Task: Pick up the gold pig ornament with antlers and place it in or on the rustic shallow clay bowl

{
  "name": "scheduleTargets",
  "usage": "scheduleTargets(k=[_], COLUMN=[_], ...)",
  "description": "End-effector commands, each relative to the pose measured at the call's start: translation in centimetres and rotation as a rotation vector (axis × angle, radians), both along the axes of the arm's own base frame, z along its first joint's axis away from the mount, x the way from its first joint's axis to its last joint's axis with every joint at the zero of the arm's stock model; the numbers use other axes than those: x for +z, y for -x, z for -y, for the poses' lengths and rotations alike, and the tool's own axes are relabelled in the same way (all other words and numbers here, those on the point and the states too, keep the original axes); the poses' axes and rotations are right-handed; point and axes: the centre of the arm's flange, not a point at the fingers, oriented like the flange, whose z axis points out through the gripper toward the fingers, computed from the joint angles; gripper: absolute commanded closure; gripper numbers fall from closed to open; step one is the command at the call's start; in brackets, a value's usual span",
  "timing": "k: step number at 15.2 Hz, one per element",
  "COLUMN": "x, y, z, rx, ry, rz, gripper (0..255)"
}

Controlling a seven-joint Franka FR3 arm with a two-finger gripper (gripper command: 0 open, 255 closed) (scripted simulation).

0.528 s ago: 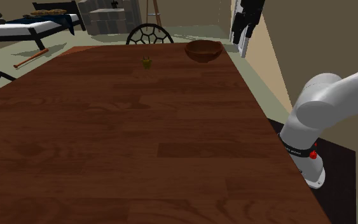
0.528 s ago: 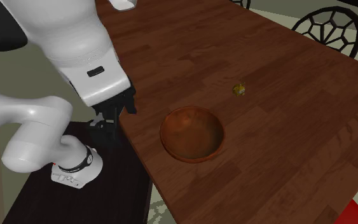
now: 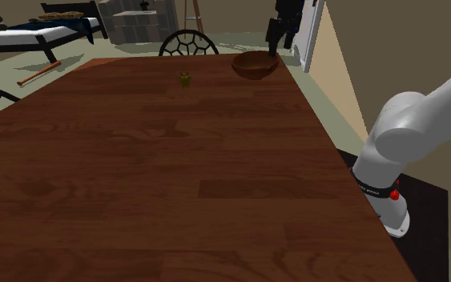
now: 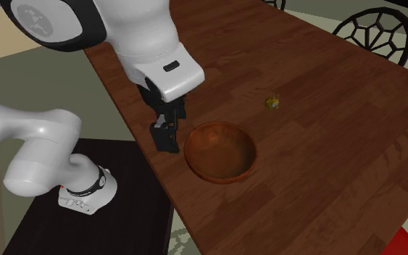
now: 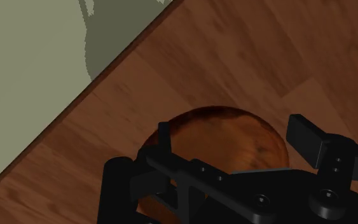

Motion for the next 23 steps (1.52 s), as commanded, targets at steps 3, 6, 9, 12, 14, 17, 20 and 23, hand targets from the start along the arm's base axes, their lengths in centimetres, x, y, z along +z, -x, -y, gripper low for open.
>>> scheduleTargets(k=[3,6,9,12,14,17,20,23], x=[-0.4,-0.5,-0.7,-0.8,-0.8,-0.9,-0.9,-0.9], y=[-4.5,-7.6,-10.6,-13.6,-15.5,-18.3,-21.0,-23.7], z=[-2.6,-4.7,-6.9,-9.3,-10.9,-13.4,-16.0,-18.7], rx=[0.047,0.081,0.116,0.151,0.174,0.208,0.243,0.278], ry=[-0.003,-0.005,-0.007,-0.009,-0.011,-0.013,-0.015,-0.017], rz=[0.014,0.024,0.034,0.044,0.051,0.061,0.071,0.081], gripper=[0,0,0,0,0,0,0,0])
